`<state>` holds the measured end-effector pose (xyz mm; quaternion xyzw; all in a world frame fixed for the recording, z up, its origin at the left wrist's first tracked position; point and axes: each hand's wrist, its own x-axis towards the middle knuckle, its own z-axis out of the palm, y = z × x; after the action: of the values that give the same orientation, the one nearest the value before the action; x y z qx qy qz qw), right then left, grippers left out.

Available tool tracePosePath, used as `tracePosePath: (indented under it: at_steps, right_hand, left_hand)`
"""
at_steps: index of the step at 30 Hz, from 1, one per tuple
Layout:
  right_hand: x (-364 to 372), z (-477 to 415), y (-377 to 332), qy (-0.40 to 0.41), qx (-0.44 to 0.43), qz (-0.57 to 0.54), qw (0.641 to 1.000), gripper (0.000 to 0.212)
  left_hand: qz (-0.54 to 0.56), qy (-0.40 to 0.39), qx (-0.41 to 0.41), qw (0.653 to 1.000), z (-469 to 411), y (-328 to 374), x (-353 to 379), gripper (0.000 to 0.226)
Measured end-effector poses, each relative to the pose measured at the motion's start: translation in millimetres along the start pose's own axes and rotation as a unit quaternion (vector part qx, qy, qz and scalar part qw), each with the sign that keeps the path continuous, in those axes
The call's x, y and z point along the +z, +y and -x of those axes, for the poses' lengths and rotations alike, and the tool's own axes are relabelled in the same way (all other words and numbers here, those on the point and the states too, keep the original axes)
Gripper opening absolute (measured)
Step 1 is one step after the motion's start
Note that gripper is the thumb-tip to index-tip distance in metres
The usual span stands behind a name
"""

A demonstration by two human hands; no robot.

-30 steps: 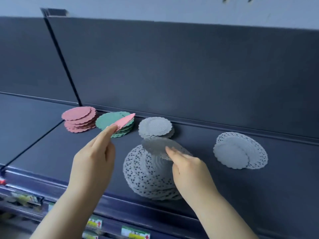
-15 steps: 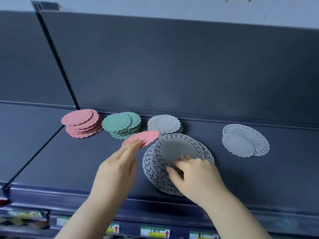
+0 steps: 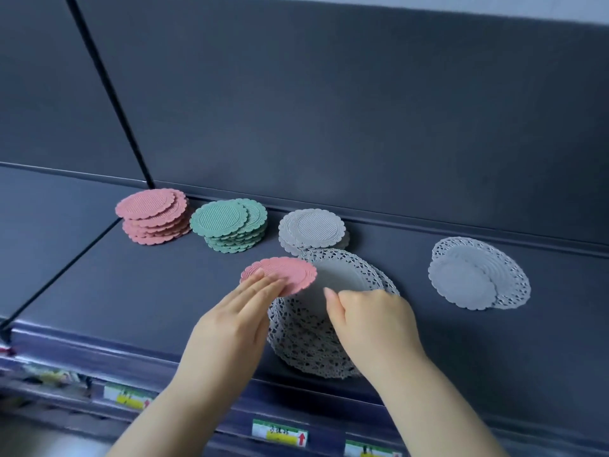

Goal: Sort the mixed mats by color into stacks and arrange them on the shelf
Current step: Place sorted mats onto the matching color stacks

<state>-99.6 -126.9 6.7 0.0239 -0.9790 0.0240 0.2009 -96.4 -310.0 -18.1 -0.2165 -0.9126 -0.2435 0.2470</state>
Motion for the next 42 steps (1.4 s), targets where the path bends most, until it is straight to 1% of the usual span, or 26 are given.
tracePosePath:
  at_steps: [3, 6, 9, 11, 13, 14, 16, 18, 21, 25, 29, 32, 34, 35, 37, 38, 40, 42]
  right_hand:
    - [2, -5, 8, -0.008, -0.004, -0.018, 1.0, 0.048]
    - [2, -6, 9, -0.003, -0.009, -0.038, 0.999, 0.053]
    - [2, -9, 10, 0.002, -0.014, -0.057, 0.998, 0.052]
    - [-1, -16, 9, -0.01, -0.021, -0.038, 0.999, 0.048]
    - [-6, -20, 5, -0.035, -0.065, 0.011, 0.997, 0.043]
    - [-8, -23, 2, -0.04, -0.083, -0.007, 0.996, 0.042]
    - [-12, -31, -6, -0.074, -0.082, -0.074, 0.991, 0.041]
    - [-15, -37, -22, -0.077, -0.079, -0.083, 0.99, 0.038]
    - [-9, -48, -56, -0.057, -0.073, -0.089, 0.992, 0.037]
    - [3, -64, -111, -0.051, -0.044, -0.112, 0.991, 0.033]
    - [14, -77, -162, -0.023, -0.035, -0.128, 0.991, 0.03]
    - [24, -78, -187, -0.025, -0.004, -0.132, 0.991, 0.024]
    - [28, -74, -197, -0.03, 0.021, -0.117, 0.992, 0.01]
    - [27, -73, -199, -0.03, 0.039, -0.112, 0.992, 0.007]
    - [24, -72, -203, -0.049, 0.073, -0.092, 0.992, 0.012]
    - [23, -71, -201, -0.051, 0.08, -0.087, 0.992, 0.019]
    - [20, -71, -195, -0.046, 0.089, -0.085, 0.991, 0.028]
    - [16, -75, -196, -0.046, 0.101, -0.074, 0.991, 0.029]
  left_hand:
    - [-0.018, -0.018, -0.005, 1.0, 0, 8, -4, 0.041]
    - [-0.03, 0.0, -0.021, 0.999, -2, 10, -8, 0.038]
    - [-0.041, 0.011, -0.023, 0.999, 0, 10, -8, 0.038]
    - [-0.042, 0.005, -0.019, 0.999, 3, 7, -8, 0.038]
    - [-0.042, 0.002, -0.018, 0.999, 6, -1, -8, 0.038]
    - [-0.039, 0.002, -0.02, 0.999, 7, -5, -9, 0.038]
    - [-0.036, 0.004, -0.02, 0.999, 7, -16, -13, 0.039]
    - [-0.035, 0.011, -0.014, 0.999, 3, -31, -17, 0.04]
    - [-0.031, 0.022, -0.006, 0.999, -5, -63, -30, 0.04]
    - [-0.037, 0.042, -0.002, 0.998, -15, -123, -58, 0.04]
    - [-0.045, 0.057, 0.009, 0.997, -30, -183, -89, 0.041]
    - [-0.039, 0.06, 0.039, 0.997, -52, -214, -104, 0.042]
    - [-0.026, 0.037, 0.047, 0.998, -70, -234, -103, 0.05]
    - [-0.025, 0.011, 0.046, 0.999, -79, -243, -100, 0.053]
    - [-0.054, -0.087, 0.053, 0.993, -92, -254, -92, 0.055]
    - [-0.084, -0.129, 0.062, 0.986, -95, -258, -85, 0.052]
    - [-0.135, -0.198, 0.051, 0.97, -92, -260, -76, 0.043]
    - [-0.142, -0.173, 0.074, 0.972, -87, -255, -79, 0.038]
